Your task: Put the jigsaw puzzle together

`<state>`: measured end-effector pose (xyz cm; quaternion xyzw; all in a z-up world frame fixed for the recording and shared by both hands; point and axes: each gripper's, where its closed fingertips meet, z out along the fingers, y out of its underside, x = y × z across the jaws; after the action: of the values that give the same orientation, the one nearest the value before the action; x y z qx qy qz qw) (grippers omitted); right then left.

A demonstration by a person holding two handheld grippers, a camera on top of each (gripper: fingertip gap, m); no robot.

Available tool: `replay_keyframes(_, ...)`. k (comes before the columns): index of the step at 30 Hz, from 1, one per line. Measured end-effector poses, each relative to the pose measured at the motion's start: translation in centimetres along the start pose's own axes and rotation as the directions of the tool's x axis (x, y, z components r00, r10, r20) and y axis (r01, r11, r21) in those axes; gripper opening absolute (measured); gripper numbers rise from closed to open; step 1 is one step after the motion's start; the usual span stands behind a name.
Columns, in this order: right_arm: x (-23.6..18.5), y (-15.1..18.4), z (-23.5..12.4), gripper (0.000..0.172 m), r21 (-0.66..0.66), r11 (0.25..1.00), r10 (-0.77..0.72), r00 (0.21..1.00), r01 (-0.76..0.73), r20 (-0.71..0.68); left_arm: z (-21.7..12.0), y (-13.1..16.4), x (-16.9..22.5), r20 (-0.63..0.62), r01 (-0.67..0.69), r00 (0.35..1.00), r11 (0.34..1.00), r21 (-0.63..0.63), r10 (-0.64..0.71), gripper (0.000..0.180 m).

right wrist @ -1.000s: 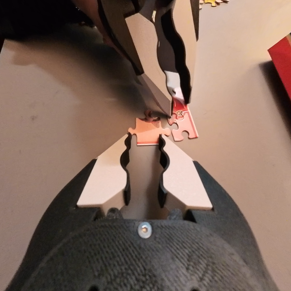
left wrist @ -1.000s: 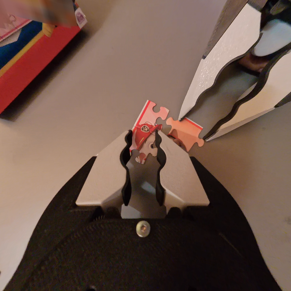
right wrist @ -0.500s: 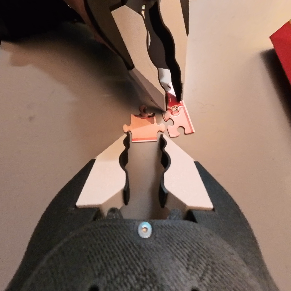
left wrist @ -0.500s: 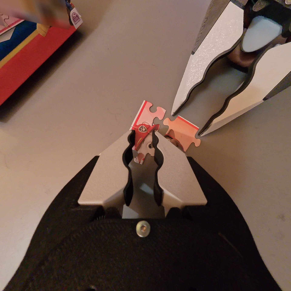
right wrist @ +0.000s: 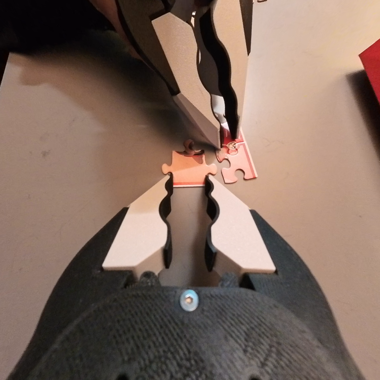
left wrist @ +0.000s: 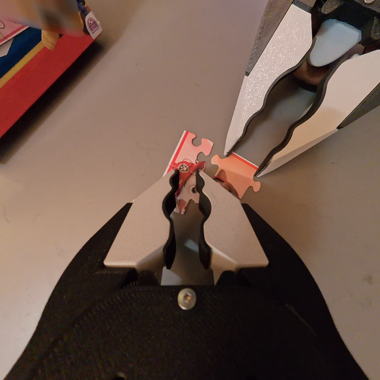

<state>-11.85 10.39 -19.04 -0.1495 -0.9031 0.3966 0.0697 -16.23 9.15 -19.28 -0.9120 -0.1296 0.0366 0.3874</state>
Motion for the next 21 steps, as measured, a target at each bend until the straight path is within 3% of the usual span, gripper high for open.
replay_keyframes(14, 1.0, -0.2, -0.4, 0.029, 0.005, 0.998, -0.059, 0.998, 0.059, -0.006, -0.4, 0.0, -0.4, 0.005, -0.013, 1.0, 1.0, 0.005, 0.013, 0.013)
replay_keyframes(21, 1.1, -0.8, -0.4, 0.029, 0.012, 0.995, -0.095, 0.994, 0.094, 0.059, -1.0, -0.4, -1.5, 0.012, 0.062, 0.998, 0.997, 0.04, -0.062, 0.013)
